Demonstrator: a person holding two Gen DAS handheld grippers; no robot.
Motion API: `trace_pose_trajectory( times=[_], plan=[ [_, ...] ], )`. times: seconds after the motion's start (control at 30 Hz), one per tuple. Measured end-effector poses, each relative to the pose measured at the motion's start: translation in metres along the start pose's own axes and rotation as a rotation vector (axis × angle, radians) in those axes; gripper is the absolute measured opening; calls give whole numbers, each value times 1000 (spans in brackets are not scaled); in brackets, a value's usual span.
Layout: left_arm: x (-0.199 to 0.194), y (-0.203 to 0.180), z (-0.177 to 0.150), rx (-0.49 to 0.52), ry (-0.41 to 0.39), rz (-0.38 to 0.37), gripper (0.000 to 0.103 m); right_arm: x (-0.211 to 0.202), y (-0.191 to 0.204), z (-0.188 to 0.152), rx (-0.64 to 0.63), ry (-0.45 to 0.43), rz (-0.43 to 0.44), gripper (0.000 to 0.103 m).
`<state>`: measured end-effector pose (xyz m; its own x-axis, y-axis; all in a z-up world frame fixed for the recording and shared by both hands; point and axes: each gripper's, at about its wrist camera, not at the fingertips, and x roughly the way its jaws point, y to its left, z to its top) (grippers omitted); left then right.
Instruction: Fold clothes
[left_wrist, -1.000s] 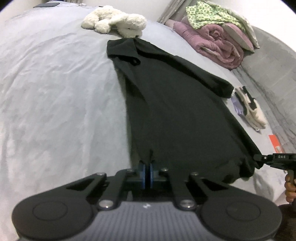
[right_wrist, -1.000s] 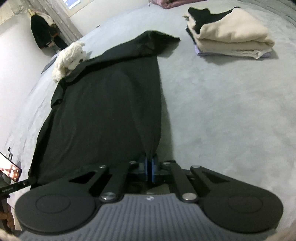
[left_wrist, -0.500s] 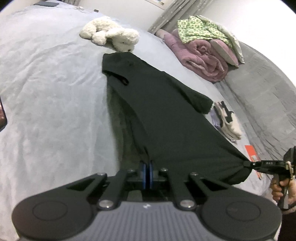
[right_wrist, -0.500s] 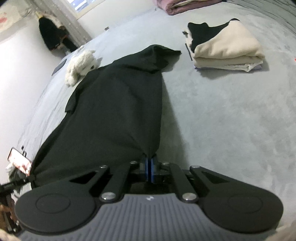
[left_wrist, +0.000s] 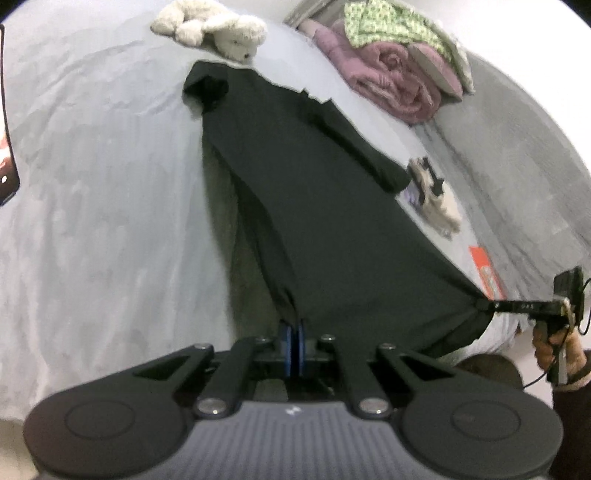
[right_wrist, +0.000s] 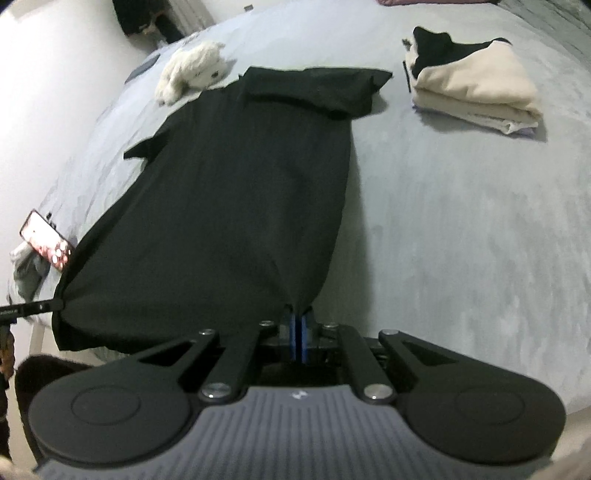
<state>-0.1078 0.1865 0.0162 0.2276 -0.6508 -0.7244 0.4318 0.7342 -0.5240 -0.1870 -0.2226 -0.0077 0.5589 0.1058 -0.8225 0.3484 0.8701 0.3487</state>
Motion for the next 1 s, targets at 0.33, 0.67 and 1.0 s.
trace_pose_trajectory(
  times=[0.33, 0.67, 1.0],
  plan=[
    [33, -1, 7, 54, 67, 126, 41, 13, -1, 5, 5, -8, -9, 13],
    [48, 8, 82, -8, -123, 184, 55, 26, 3, 46, 34, -104, 5, 39],
    [96, 63, 166, -335, -279, 33, 55, 63, 16, 99, 33, -136, 54, 44]
  ],
)
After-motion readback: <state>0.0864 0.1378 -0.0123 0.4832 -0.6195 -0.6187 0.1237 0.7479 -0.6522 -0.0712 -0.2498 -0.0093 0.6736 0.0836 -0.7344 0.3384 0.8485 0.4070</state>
